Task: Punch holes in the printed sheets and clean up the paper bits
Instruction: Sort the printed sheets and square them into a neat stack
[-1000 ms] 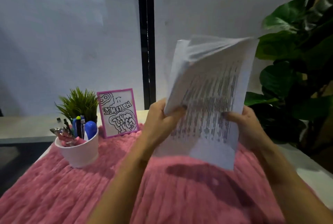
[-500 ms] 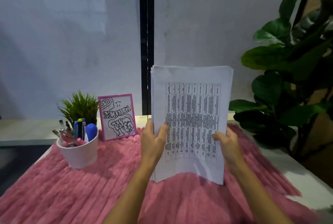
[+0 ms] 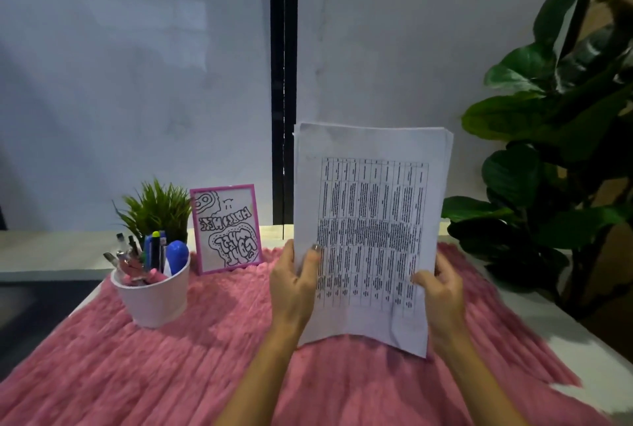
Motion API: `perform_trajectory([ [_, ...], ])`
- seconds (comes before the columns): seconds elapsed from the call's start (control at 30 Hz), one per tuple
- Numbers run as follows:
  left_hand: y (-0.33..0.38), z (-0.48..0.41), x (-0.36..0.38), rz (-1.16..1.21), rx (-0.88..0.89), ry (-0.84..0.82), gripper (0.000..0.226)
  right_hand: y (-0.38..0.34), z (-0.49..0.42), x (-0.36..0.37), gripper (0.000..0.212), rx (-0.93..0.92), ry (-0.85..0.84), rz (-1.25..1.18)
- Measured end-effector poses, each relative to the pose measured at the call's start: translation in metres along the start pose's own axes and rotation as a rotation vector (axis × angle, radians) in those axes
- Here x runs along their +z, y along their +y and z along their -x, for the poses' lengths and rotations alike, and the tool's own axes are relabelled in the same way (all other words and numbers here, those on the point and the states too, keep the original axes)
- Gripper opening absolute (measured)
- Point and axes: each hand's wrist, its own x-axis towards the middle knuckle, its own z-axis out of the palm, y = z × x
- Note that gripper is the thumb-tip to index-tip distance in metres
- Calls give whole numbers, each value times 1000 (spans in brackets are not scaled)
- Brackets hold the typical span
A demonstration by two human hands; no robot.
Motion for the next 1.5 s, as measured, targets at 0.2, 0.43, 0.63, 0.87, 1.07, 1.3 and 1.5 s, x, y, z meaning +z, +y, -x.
perform_trajectory([
  [0.2,2,-2,-4,7,79,-29,19,-3,-2,-1,26,-52,-26,68],
  [0.43,-22,5,-5,-68,46,-57,50,7,-2,-9,24,-54,-37,107],
  [0.63,67,-33,-19,175,332,-17,60,-56,-26,-11,51,-235,-84,-31],
  [0.87,113,-60,2,77,438,-115,32,-113,-32,14,82,-523,-125,108],
  [1.07,115,-61,-6,100,424,-83,25,-130,-45,5,82,-625,-172,394],
  [1.3,71,-52,-17,113,134,-259,46,-137,-63,-10,48,-586,-249,395],
  [1.5,33,-28,-16,183,-14,-147,42,-90,-49,-14,79,-289,-251,7],
])
